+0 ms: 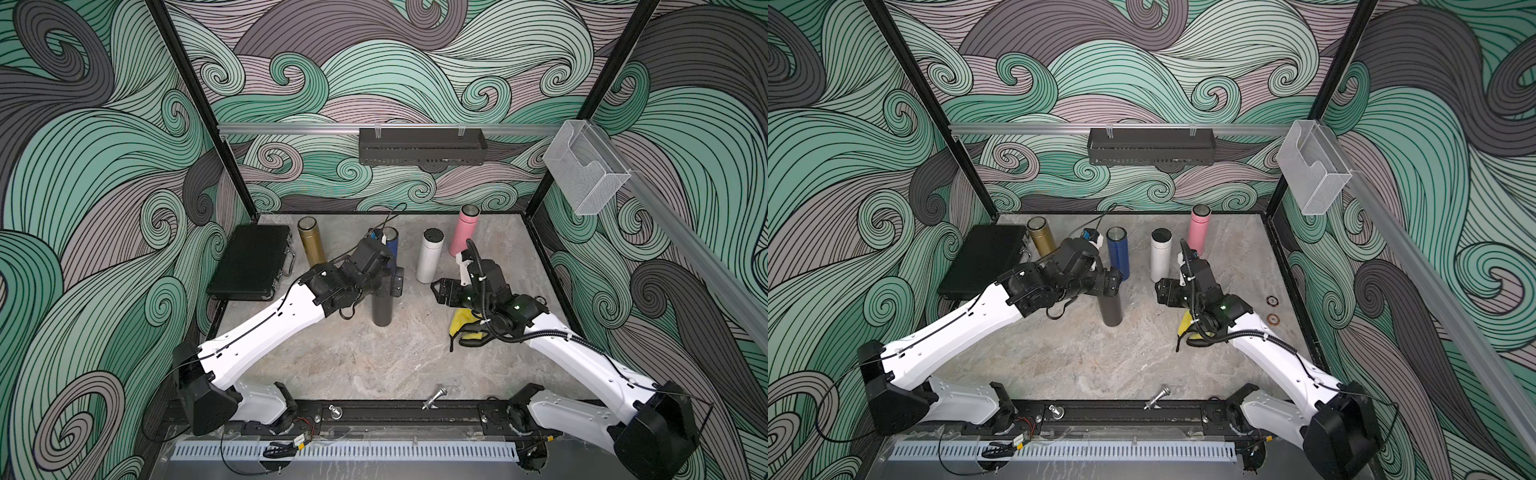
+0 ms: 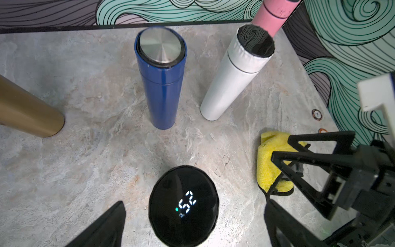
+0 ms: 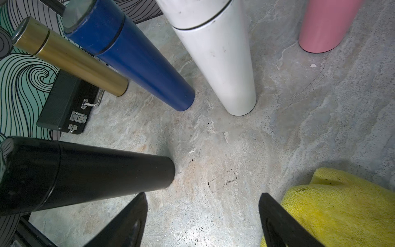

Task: Wipe the surface of the thermos
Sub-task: Place the thermos at the center of the board, then pick up the thermos from the center of the board.

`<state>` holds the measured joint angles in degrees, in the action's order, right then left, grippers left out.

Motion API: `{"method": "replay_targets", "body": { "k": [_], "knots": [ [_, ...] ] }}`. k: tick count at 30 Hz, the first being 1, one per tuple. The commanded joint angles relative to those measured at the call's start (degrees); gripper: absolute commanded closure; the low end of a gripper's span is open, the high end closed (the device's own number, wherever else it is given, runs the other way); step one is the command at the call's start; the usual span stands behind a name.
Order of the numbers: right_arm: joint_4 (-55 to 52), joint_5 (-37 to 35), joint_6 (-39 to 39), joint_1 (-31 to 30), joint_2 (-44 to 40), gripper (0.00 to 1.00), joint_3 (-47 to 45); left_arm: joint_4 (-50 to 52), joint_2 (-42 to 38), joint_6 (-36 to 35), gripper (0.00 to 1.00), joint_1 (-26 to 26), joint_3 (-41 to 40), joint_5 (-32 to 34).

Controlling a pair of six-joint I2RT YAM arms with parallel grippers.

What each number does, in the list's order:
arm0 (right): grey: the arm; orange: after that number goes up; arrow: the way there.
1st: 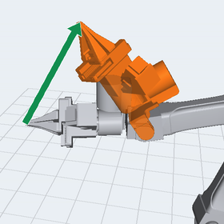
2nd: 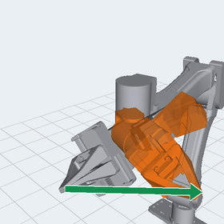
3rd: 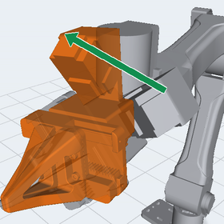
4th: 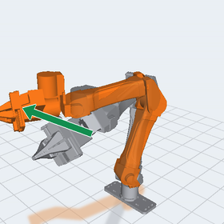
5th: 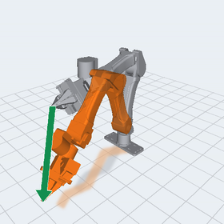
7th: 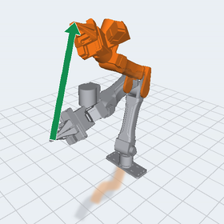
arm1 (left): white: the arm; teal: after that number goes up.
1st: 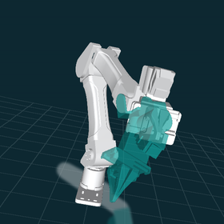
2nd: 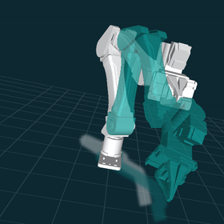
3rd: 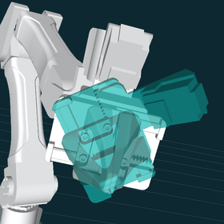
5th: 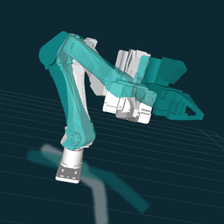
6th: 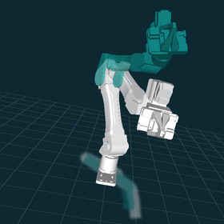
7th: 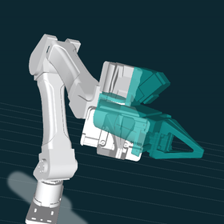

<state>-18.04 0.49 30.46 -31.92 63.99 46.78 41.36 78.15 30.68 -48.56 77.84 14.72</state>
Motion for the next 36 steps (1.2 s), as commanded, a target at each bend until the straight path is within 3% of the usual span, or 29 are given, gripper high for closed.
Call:
{"method": "replay_targets", "body": {
  "k": [1,12,23,28,29,31,32,36],
  "knots": [
    [0.6,-0.7,0.2,-0.2,-0.1,0.19,-0.7,-0.2,1.5,0.8,0.02,0.2,0.6,-0.6],
    [1.2,-0.7,0.1,0.3,0.2,0.21,-1.1,3.2,9.1,2.0,0.08,0.2,2.6,1.8],
    [1.8,-0.4,0.4,0.6,-0.4,0.21,-1.6,3.2,9.7,2.2,0.32,0.2,1.4,3.3],
    [1.9,-0.4,0.5,0.7,-0.6,0.21,-1.8,3.7,9.0,1.7,0.51,0.2,1.0,5.5],
    [1.9,-0.4,0.4,0.8,-0.6,0.21,-1.9,4.2,8.7,1.5,0.59,0.2,1.0,6.8],
    [2.1,-0.3,0.6,0.8,-0.5,0.21,-1.9,5.5,8.3,1.3,0.91,0.3,1.2,10.0],
    [2.3,-0.4,0.5,0.9,-0.4,0.22,-1.9,6.2,7.9,1.0,1.00,0.4,1.2,12.1],
    [3.2,0.2,0.7,0.9,0.5,0.22,-1.7,6.3,5.3,-2.5,1.00,1.4,0.2,18.4]
  ]
}}
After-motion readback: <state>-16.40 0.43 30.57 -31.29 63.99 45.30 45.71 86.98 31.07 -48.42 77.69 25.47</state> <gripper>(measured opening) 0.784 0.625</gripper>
